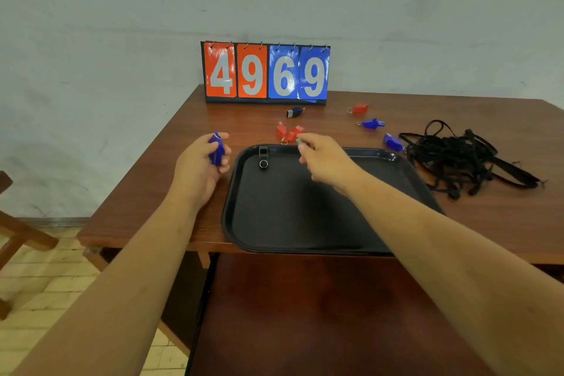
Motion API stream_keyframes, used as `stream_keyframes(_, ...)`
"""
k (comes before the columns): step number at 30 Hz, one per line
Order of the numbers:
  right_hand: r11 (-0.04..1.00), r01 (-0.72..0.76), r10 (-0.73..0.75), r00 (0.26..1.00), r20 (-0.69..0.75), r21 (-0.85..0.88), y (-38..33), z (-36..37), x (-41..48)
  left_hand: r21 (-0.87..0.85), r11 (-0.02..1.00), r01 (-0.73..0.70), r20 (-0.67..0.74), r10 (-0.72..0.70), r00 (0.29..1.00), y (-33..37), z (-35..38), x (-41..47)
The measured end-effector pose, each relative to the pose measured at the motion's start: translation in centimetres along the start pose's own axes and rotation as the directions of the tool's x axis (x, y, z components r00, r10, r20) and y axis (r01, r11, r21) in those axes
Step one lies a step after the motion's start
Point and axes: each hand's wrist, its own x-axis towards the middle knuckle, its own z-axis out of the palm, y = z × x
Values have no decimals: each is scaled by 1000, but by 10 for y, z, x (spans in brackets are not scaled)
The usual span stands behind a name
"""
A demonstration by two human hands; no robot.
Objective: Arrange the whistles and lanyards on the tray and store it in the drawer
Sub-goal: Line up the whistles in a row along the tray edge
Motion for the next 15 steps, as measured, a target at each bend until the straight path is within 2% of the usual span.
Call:
stream_keyframes(2,972,9,-6,1000,12,-233,2,8,4,64,998,-27,26,26,999,-1,2,-3)
stream_keyframes(4,937,37,-46,999,-20,-347,4,15,6,90,995,-47,58,42,997,-1,3,-6)
stream_keyframes(11,871,26,-115,982,-152,-491,7,41,20,103,994,-48,80,40,996,1,6,-7)
stream_keyframes(15,917,-4,-74,981,-181,-400,8,41,22,129,988,-89,62,82,995,1,5,-6)
